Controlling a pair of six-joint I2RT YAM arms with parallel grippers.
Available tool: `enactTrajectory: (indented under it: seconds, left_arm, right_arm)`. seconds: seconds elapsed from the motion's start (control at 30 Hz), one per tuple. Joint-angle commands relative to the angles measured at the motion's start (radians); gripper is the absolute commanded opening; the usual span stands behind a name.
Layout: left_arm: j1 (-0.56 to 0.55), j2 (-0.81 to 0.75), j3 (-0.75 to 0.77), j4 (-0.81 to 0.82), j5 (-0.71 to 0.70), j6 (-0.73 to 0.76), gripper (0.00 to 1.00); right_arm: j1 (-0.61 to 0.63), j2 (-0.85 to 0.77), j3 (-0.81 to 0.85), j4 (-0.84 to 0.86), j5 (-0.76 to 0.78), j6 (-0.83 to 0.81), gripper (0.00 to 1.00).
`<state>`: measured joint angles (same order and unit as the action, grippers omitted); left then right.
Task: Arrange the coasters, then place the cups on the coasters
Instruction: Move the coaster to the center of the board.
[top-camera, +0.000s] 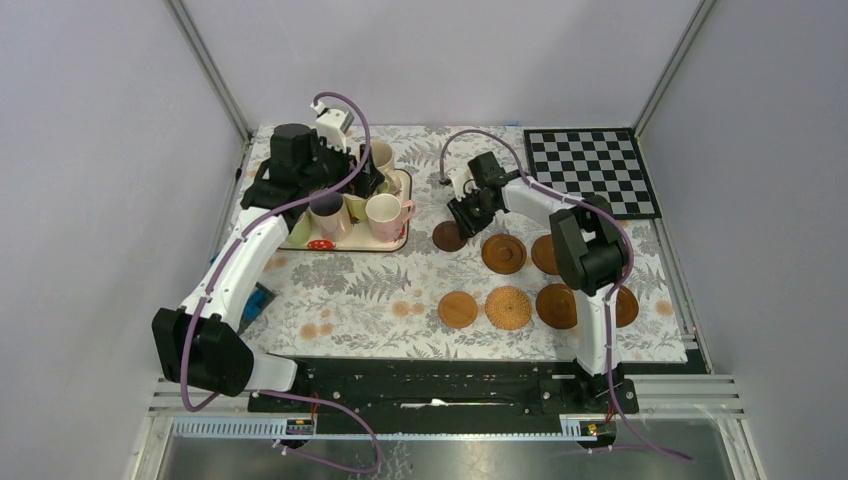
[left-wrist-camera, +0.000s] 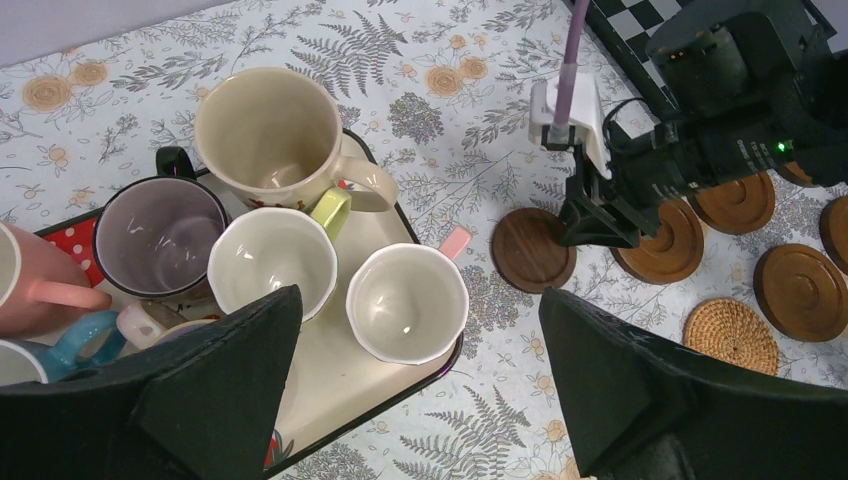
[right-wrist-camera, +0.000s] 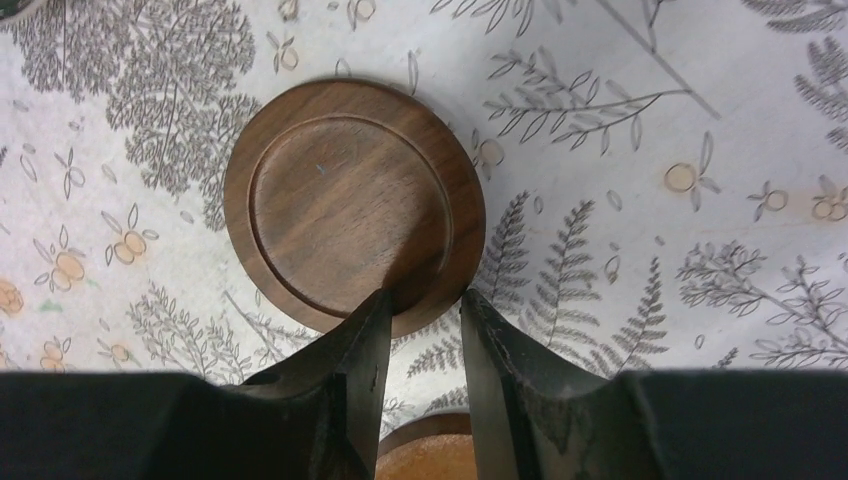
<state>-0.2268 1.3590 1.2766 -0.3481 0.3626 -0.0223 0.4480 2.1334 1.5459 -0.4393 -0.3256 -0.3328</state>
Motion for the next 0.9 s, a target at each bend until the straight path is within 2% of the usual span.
enactTrajectory:
  seconds: [0.0, 0.43, 0.87]
  left_arm:
    - [0.009, -0.024, 0.018, 0.055, 0.012, -0.014, 0.99]
    - [0.03, -0.014, 0.023, 0.06, 0.023, -0.028, 0.99]
    - [0.057, -0.004, 0.004, 0.059, 0.061, -0.025, 0.99]
  right_arm:
    - [0.023, -0.042, -0.088, -0.082, 0.023, -0.044, 0.38]
    - [0.087, -0.117, -0.194, -0.056, 0.035, -0.112, 0.38]
    - [0.099, -0.151, -0.216, -0.05, 0.047, -0.136, 0.4]
